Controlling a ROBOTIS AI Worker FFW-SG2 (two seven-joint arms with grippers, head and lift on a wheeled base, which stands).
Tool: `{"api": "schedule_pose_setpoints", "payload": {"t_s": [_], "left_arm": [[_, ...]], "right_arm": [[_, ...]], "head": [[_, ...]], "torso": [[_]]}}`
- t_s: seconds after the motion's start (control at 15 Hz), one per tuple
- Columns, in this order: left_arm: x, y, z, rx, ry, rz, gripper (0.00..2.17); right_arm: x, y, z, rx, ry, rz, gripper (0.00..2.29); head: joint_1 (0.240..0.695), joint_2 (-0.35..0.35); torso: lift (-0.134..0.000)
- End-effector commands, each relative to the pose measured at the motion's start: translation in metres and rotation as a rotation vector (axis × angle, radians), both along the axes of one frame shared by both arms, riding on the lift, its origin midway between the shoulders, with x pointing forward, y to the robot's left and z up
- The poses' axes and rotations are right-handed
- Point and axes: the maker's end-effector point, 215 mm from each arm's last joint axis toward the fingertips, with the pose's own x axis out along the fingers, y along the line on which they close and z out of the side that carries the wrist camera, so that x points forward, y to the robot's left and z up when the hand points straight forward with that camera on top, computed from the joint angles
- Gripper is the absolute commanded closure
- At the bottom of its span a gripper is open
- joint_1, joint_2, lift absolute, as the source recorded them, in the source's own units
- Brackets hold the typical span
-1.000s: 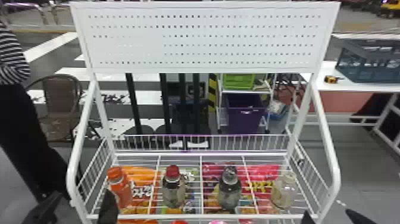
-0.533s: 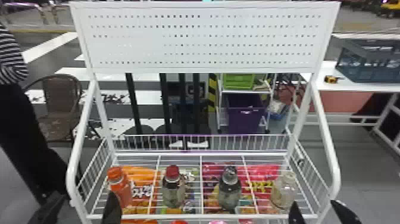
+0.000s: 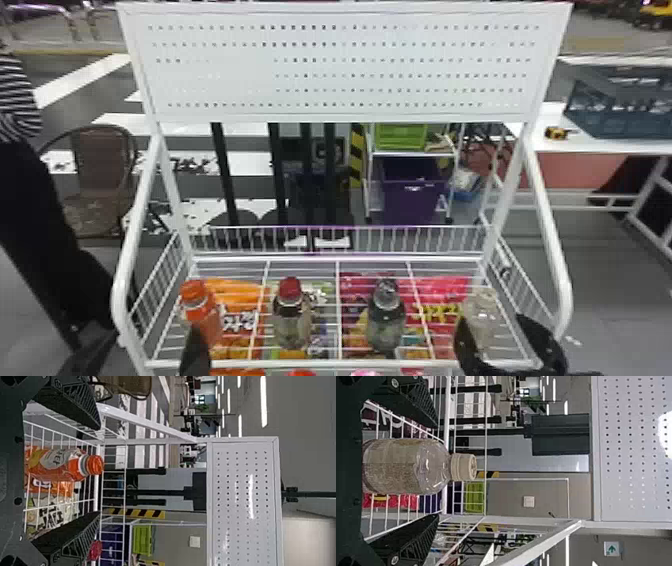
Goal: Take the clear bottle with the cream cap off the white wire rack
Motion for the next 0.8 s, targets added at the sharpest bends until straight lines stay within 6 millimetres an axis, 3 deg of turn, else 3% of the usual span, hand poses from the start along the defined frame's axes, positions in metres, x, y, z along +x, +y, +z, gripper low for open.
{"api": "schedule_pose_setpoints", "payload": {"t_s": [0.0,0.53,0.73], "left_arm": [[0.002,0.0,-0.003,0.003,0.009,0.0,0.12],[0.004,0.002,-0.02,0.012,0.042,0.001,0.12],[0.004,0.0,-0.021,0.009,0.044,-0.003,0.12]], "right_arm": [[0.011,0.0,-0.006,-0.006,0.011,-0.006,0.1],[0.038,0.008,-0.034,-0.013,0.086,0.015,0.14],[0.032,0.011,-0.029,-0.012,0.095,0.015,0.87]], "head": [[0.499,0.0],[0.499,0.0],[0.499,0.0]], "torso": [[0.0],[0.0],[0.0]]}}
